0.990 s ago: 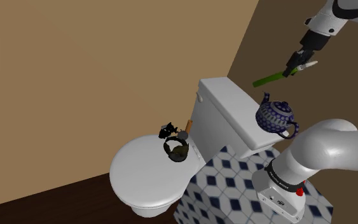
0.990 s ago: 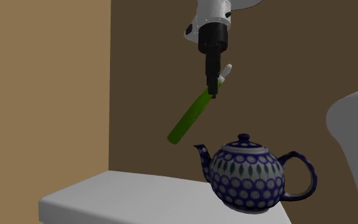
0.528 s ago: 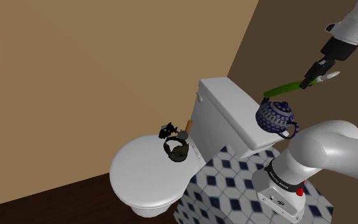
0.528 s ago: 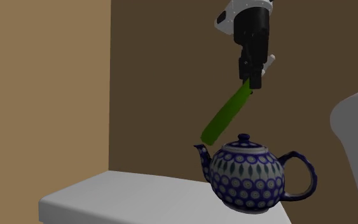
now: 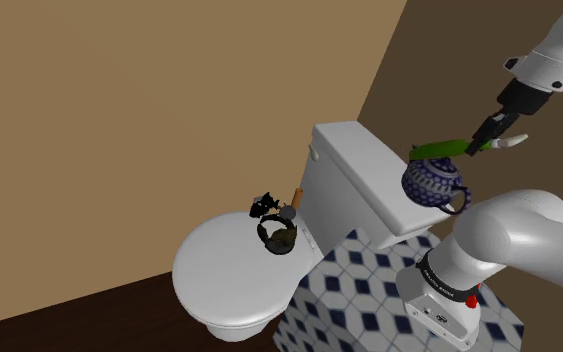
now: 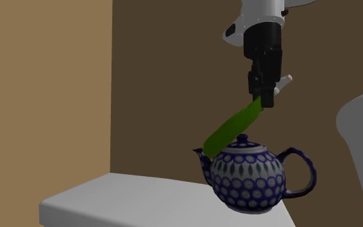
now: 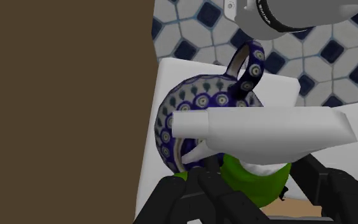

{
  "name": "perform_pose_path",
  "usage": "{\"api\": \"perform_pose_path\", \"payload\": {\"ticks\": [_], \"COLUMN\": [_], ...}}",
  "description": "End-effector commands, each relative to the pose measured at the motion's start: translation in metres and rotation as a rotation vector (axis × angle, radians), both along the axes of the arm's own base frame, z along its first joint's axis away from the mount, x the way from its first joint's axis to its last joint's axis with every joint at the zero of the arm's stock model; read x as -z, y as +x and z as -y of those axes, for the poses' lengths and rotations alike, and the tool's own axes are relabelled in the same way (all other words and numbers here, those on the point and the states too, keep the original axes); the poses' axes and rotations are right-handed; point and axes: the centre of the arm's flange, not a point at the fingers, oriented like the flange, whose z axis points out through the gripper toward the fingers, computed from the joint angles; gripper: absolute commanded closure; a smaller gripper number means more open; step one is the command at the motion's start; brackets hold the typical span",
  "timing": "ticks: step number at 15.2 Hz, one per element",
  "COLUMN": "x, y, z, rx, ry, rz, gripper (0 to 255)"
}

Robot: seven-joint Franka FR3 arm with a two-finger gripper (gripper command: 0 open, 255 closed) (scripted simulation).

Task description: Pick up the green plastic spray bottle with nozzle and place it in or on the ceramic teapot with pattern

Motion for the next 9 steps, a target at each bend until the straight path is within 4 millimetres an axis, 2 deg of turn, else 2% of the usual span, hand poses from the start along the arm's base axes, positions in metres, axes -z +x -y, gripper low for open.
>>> {"api": "perform_pose_path", "payload": {"ticks": [1, 7, 9], "x": [0.011, 0.043, 0.044], "y": [0.0, 0.0, 0.0], "z": [-0.001, -0.001, -0.001], "rx": [0.0, 0.0, 0.0], "ry": [0.0, 0.0, 0.0], "rz": [0.0, 0.0, 0.0], "gripper": [255, 255, 255]}}
